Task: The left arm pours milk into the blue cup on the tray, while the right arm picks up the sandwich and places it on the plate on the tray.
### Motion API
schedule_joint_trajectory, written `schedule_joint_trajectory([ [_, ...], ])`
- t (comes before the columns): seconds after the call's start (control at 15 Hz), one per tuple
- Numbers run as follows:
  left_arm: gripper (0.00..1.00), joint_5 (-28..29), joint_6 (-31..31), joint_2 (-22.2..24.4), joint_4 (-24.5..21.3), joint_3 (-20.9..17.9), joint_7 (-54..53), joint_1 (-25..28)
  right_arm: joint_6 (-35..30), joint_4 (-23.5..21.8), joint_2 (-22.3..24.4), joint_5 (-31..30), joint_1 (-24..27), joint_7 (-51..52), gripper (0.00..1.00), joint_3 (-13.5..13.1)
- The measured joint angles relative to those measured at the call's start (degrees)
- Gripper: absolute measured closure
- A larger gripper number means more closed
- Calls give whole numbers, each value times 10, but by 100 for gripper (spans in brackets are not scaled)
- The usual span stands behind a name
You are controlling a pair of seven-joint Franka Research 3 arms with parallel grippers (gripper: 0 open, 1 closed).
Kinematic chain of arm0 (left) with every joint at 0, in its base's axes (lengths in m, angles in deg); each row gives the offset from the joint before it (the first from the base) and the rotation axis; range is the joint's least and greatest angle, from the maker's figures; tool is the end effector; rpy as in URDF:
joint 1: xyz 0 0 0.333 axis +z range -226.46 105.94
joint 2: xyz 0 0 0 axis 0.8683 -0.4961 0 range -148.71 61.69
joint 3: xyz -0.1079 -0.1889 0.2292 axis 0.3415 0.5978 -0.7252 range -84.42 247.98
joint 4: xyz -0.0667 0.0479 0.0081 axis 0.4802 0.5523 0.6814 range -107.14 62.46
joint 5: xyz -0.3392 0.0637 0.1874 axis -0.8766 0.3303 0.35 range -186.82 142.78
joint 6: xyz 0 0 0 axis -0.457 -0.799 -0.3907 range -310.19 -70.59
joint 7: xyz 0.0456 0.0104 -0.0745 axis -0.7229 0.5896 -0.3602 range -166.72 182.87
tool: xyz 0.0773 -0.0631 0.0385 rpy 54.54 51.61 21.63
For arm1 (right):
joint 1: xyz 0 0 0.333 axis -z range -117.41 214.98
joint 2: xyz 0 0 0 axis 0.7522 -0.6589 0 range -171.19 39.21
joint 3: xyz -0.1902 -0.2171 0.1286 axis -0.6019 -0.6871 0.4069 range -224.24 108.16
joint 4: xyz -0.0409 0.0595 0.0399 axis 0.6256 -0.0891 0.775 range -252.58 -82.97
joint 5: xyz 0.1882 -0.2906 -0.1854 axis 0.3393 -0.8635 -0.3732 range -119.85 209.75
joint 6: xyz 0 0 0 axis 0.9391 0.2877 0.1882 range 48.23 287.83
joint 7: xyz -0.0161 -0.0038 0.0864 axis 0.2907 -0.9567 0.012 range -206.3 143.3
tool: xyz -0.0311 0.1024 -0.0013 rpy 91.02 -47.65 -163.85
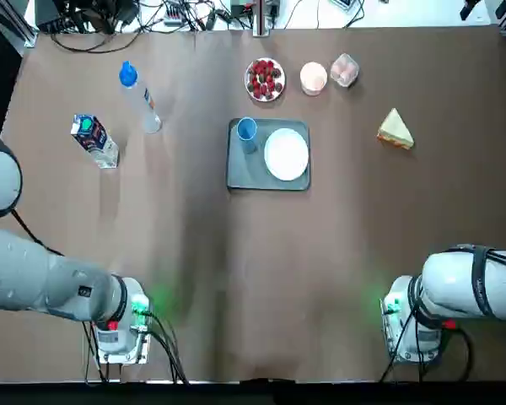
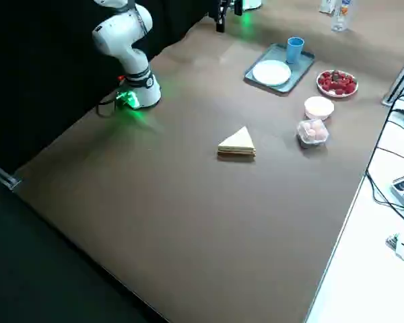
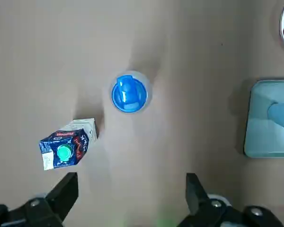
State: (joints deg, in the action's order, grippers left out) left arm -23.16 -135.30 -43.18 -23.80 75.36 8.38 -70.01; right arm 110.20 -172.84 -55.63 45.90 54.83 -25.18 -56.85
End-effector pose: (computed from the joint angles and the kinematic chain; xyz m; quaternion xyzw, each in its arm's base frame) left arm 0.5498 -0.0339 0.6033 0.9993 -0.0262 -0.0240 0.0095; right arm 0.4903 -0.0388 0.6608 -0.9999 -0.0131 -0.0090 0.0055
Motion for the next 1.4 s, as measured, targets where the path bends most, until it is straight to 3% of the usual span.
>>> schedule_joint_trajectory([
  [0.53, 0, 0, 0, 0, 0, 0, 0, 5, 4, -2, -8, 1, -3, 0, 0, 0],
  [0.8, 0, 0, 0, -1, -1, 0, -10, 14, 11, -10, -69, 2, -9, 0, 0, 1],
  [1.13, 0, -7, 0, -4, -1, 0, -255, 85, 58, -28, -183, 4, -30, -1, 0, 1],
  [1.2, 0, -36, 0, -9, -2, -1, -370, 139, 79, -33, -224, 4, -37, -2, 0, 1],
  [1.4, 0, -83, 0, -30, -3, -1, -530, 220, 114, -40, -271, 4, -38, -2, 1, 0],
])
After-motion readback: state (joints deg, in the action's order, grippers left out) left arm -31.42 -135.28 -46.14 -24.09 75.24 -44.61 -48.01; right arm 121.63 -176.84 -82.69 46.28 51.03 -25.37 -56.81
